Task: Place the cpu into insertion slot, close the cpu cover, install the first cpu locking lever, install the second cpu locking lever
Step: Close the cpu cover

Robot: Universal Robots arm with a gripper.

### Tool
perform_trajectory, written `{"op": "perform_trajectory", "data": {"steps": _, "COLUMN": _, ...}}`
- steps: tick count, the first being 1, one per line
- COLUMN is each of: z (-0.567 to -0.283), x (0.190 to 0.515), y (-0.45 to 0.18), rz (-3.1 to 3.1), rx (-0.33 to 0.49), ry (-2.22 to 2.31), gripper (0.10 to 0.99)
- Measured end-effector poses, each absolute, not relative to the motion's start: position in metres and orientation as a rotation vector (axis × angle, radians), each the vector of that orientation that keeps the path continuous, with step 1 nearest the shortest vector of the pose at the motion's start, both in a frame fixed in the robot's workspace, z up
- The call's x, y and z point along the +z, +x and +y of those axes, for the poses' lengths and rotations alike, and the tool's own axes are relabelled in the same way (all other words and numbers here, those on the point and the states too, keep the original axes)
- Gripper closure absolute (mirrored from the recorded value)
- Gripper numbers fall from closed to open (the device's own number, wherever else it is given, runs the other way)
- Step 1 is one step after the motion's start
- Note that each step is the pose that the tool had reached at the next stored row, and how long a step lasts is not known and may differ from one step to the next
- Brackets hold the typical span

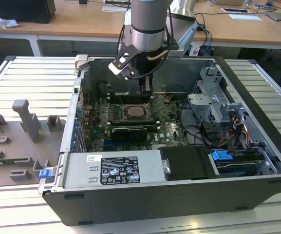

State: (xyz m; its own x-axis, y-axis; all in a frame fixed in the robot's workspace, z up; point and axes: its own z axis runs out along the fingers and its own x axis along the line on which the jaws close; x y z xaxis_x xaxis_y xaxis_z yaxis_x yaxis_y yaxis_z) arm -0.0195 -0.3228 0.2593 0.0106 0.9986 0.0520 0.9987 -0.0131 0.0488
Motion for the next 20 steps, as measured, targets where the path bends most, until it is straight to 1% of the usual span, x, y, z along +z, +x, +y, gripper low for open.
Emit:
{"op": "perform_trajectory", "data": {"steps": 8, "z": -0.323, "x": 0.259, "y": -0.005, "rz": -2.209, "rx": -0.105, "ry": -2.235, "gripper": 0.980}}
{"op": "perform_trajectory", "data": {"steps": 20, "z": -0.323, "x": 0.259, "y": 0.035, "rz": -2.210, "rx": -0.104, "ry": -2.236, "gripper": 0.980}}
